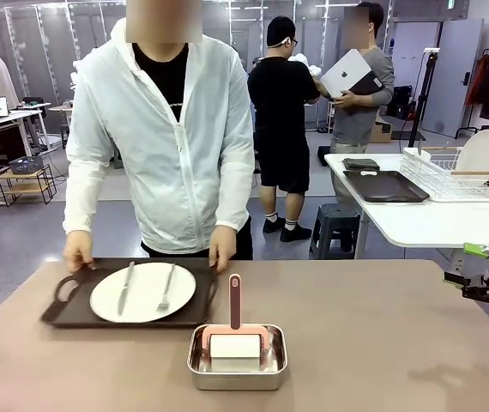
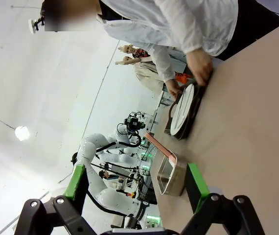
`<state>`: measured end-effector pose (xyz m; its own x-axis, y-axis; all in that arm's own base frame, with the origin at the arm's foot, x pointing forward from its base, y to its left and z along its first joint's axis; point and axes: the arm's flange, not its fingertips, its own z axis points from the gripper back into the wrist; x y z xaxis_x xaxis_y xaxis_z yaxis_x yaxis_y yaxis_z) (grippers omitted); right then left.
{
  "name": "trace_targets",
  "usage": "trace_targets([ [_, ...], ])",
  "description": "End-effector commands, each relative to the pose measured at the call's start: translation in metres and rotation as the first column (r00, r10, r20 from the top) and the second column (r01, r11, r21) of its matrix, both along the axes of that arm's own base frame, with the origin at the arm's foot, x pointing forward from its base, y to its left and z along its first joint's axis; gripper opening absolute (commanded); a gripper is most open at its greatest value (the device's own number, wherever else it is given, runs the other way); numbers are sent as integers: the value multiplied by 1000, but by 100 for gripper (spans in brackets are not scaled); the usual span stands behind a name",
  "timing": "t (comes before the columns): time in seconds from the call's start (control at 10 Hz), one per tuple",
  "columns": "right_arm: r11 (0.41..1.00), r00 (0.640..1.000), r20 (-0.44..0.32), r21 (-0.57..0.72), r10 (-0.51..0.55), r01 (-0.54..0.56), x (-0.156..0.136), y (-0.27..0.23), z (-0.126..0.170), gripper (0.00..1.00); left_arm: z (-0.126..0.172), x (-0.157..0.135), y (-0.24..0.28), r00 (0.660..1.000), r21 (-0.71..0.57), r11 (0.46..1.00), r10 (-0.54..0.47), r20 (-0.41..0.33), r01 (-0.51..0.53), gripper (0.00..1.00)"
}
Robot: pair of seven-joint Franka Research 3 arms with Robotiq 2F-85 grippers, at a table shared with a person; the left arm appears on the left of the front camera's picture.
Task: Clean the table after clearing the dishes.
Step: When the right (or left) Handle tray is removed, use the right hand (or left hand) to clean the right (or left) side of the table with the Lint Roller.
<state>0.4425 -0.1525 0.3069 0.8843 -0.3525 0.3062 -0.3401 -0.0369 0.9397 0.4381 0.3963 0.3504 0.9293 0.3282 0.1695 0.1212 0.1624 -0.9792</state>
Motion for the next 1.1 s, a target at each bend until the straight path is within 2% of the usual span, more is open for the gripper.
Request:
trace_targets([
  [0.0,1000,1000,7,0,4,-4,0,2,2,100,2,-2,2,1000,4,1000,4,5,-4,100],
  [0.5,1000,1000,0,0,0,0,0,0,0,100,2,-2,2,1000,4,1000,4,5,-4,100],
  [0.6,963,998,30,-265,51,-42,-6,-19,18,100,2,-2,2,1000,4,1000,4,5,-4,100],
  [0.7,890,998,15,-454,53,-40,-11,-44,31,100,2,-2,2,1000,4,1000,4,5,-4,100],
  [1.0,821,997,-66,-571,-41,-4,-29,-119,51,100,2,-2,2,1000,4,1000,4,5,-4,100],
])
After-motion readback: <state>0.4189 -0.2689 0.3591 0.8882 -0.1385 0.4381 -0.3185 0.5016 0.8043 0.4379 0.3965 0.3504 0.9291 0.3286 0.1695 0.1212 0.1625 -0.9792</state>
